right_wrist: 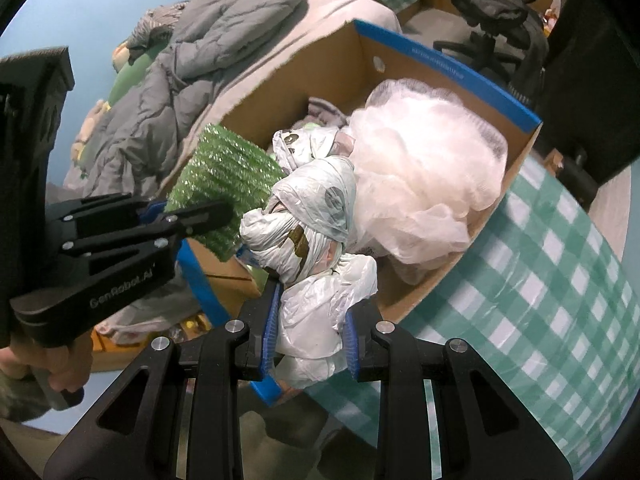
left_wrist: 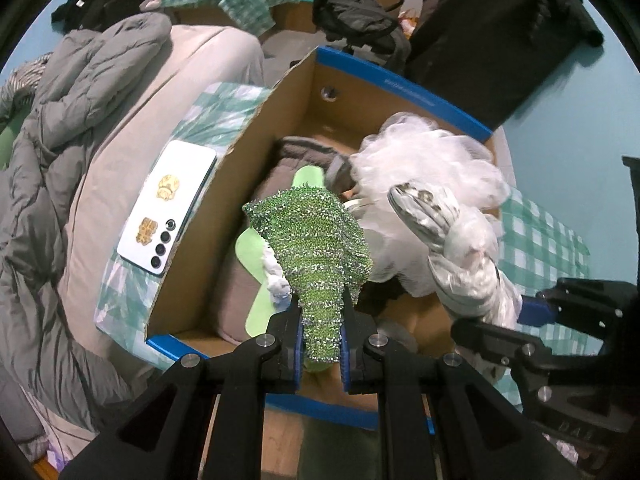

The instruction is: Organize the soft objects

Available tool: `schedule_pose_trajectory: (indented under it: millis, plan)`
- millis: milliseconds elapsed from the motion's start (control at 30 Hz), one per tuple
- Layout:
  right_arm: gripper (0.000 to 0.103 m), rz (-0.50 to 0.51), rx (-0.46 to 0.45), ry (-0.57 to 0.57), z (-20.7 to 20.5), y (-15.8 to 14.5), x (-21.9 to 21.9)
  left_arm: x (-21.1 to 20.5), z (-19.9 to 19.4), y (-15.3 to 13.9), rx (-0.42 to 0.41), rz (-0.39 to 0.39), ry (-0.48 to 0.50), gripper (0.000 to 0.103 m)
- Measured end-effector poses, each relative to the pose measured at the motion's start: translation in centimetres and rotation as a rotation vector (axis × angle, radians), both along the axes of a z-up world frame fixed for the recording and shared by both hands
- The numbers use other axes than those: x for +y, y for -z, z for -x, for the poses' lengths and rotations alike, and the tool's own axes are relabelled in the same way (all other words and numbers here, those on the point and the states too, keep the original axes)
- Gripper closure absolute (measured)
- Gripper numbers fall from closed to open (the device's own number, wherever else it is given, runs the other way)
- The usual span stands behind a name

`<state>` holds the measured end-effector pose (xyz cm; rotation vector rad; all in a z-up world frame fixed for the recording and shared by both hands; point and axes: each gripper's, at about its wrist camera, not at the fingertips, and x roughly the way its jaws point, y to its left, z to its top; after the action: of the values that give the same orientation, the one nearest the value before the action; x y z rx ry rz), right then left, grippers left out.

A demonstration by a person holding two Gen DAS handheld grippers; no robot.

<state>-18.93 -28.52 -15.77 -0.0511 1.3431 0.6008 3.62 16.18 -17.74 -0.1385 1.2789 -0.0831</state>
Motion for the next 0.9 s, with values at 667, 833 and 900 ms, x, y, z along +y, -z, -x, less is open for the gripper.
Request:
schedule_pose_trajectory:
  millis: [667, 833, 900]
  plan:
    - [0.044, 0.026, -0.023, 0.071, -0.2, -2.1, -1.4, 1.6, 0.6, -2.1, -0.006, -0.041, -0.037, 0.049]
    - [0.041, 0.005, -0.064, 0.083, 0.0, -4.4, -2.4, 1.2, 1.6, -4.1, -0.031, -0.013, -0.063, 0.048]
    - [0.038, -0.001, -0.081, 0.091, 0.2, -5.2, -2.8, 0.8, 1.9, -5.0, -0.041, -0.009, -0.068, 0.048]
